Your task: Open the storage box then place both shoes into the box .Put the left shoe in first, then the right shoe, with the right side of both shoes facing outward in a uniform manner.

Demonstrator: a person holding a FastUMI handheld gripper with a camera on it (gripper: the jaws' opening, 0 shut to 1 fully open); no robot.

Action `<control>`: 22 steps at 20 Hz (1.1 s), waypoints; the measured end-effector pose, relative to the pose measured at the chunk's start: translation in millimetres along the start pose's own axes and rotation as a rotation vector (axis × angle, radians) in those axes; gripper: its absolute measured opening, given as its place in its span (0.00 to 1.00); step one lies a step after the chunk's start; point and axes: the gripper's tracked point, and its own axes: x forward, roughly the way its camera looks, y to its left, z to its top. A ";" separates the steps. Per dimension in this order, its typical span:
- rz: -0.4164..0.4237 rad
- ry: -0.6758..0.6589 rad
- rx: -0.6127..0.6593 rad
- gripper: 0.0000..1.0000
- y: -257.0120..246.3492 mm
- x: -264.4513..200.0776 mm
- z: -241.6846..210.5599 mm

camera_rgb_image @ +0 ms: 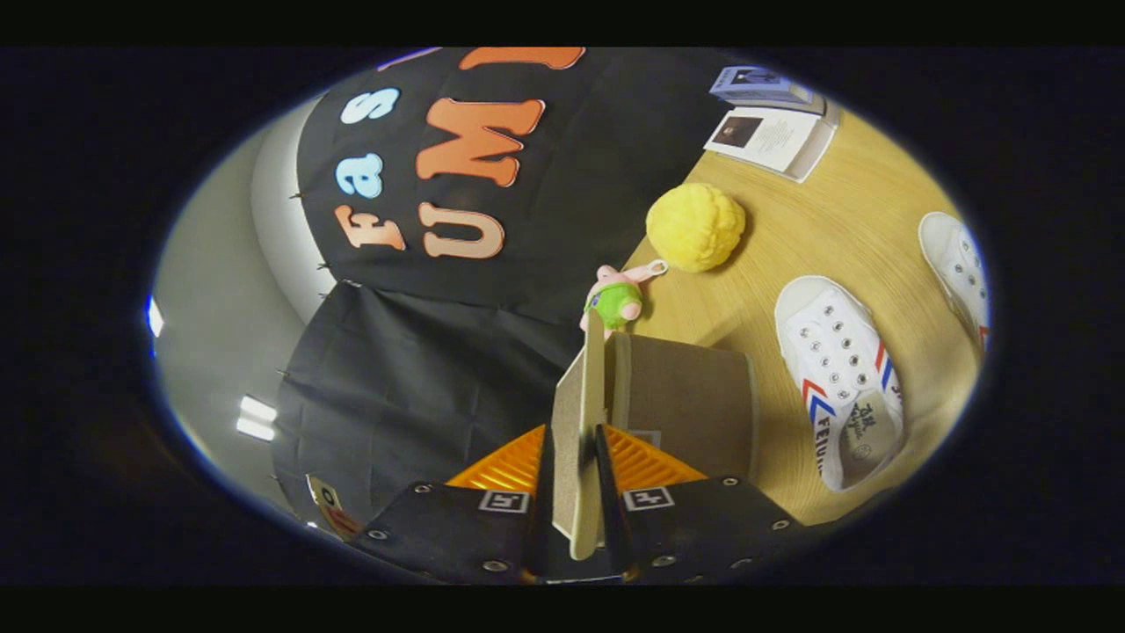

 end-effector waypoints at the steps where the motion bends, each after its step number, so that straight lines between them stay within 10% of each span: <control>1: -0.044 0.010 -0.017 0.18 -6.2 2.9 -5.1; 5: -0.064 -0.020 -0.032 0.01 12.0 2.6 -4.9; 22: 0.087 -0.072 -0.163 0.01 193.5 86.4 -36.8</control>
